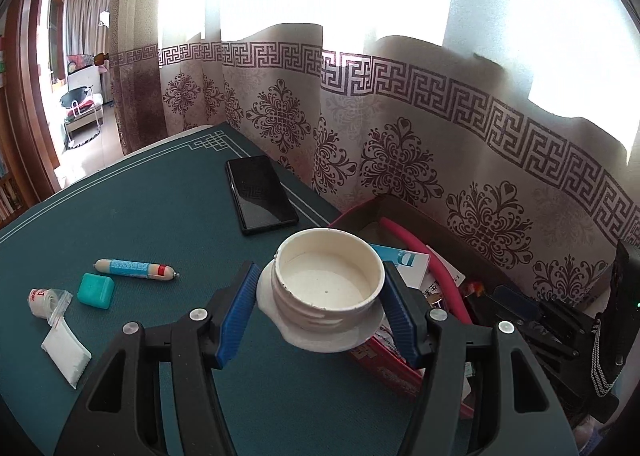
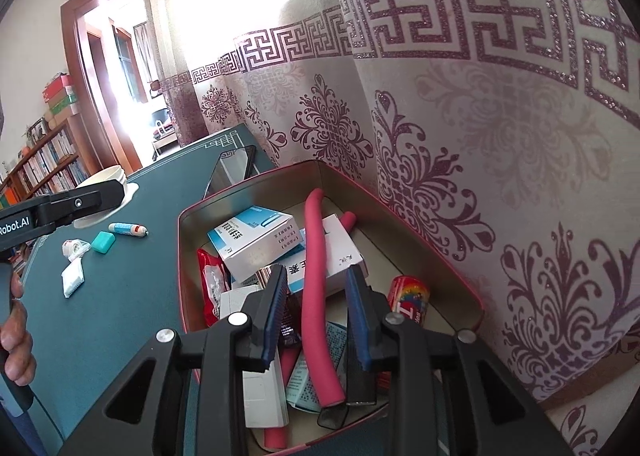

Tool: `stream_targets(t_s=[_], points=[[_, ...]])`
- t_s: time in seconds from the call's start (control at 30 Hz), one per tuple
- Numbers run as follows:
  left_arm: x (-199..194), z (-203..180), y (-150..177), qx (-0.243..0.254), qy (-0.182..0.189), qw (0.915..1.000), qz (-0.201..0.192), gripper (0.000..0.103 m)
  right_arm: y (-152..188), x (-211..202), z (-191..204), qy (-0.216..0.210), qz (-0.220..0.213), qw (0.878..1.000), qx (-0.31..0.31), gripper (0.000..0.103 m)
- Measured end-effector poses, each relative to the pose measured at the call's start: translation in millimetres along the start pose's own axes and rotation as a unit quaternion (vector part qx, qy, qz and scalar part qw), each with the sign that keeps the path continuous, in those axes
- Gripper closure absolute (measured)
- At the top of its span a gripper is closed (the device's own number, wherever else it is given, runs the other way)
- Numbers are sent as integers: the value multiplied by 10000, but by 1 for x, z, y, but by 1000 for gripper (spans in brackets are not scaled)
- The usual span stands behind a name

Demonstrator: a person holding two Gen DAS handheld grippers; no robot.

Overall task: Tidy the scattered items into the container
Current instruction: 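Carry the serum bottle and cup lid into the red tin and release both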

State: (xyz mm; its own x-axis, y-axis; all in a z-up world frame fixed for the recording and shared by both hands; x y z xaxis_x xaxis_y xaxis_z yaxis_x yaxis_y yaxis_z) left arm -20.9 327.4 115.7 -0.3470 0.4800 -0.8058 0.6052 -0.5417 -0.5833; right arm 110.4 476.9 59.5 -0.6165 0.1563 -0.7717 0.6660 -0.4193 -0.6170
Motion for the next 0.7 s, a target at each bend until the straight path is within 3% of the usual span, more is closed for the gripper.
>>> stream_targets(t_s=[0.33,0.7], points=[[22,-47,-5,432,219,9987,145,39,-2,-6,-7,27,-88,9999,86,69],[36,-67,-5,604,391,9970,294,39,-4,-5,-17,117,-112,9995,274,69]])
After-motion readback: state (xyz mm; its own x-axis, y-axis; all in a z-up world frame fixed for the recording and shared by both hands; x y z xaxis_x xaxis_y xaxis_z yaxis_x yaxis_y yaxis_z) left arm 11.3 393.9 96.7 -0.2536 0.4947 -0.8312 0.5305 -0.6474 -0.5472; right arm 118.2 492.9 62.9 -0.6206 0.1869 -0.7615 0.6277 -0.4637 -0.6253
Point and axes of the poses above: each gripper's, at about its wrist camera, not at the fingertips, and x roughly the way its jaws point, z to its left, y to its underside, the point moved 3 cm from there along x, roughly the way its jaws point, and after that the axes turned 14 degrees about z, right-handed, at the moved point
